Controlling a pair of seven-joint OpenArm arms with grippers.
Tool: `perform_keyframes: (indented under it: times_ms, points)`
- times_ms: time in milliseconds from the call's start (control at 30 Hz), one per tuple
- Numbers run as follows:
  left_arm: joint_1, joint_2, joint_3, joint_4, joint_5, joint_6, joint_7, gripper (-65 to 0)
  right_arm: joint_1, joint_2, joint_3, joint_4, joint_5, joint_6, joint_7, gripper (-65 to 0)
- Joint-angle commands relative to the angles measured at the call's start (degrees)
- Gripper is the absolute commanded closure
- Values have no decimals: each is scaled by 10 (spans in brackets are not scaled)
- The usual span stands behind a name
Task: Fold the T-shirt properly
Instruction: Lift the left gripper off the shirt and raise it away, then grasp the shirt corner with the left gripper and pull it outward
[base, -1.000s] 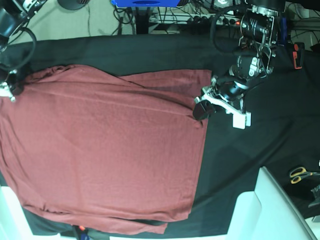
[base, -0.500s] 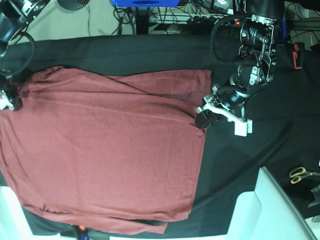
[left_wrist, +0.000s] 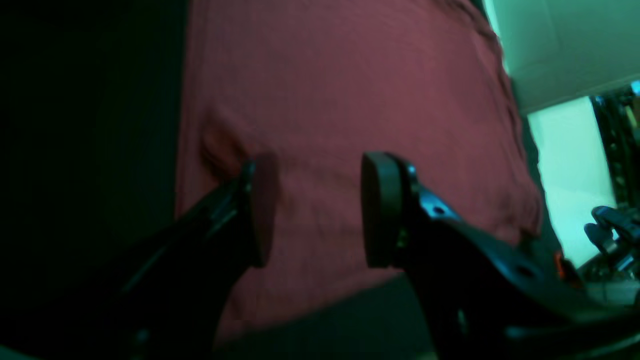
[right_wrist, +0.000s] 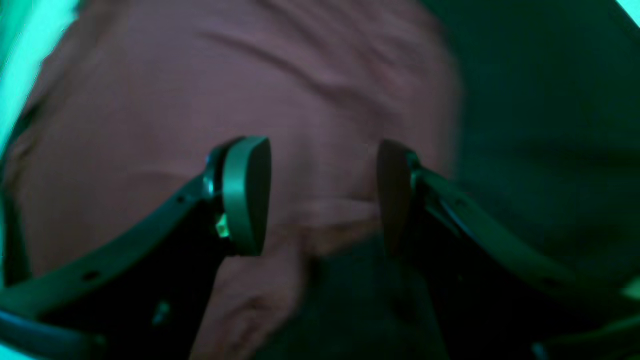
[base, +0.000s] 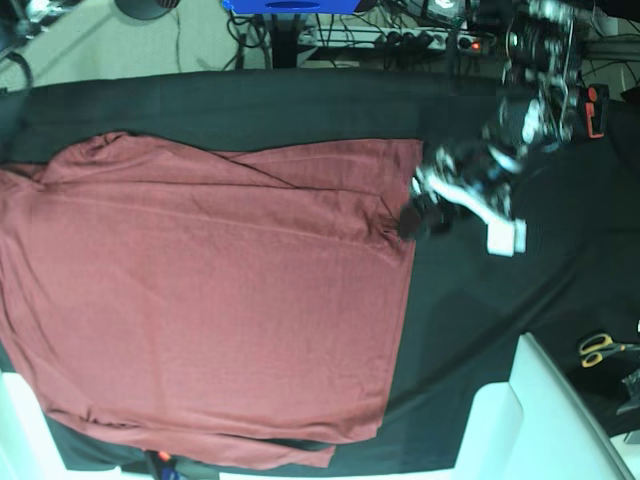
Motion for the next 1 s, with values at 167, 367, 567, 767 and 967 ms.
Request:
perform_keyframes:
  times_ms: [167,367,567,767,967]
  points:
    - [77,0,-1,13,-6,-8,-8,-273,15,97,-3,-197,16,14,116,-341]
    - [113,1,-9,-5,-5,-8,-9,-270,61,140,-3,-322,16,67,130,-470]
    - [133,29,-93,-25,-5,-52,-5,-270,78,141,-3,-373,16,67,176,-468]
    - [148,53,-168,-73,-4,-159,-2,-270,86,141,-24,-441,15,67,224,-468]
    - [155,54,-177,-92,-2,-161,-2,-270,98,131,-96,-442,18,67,232,-467]
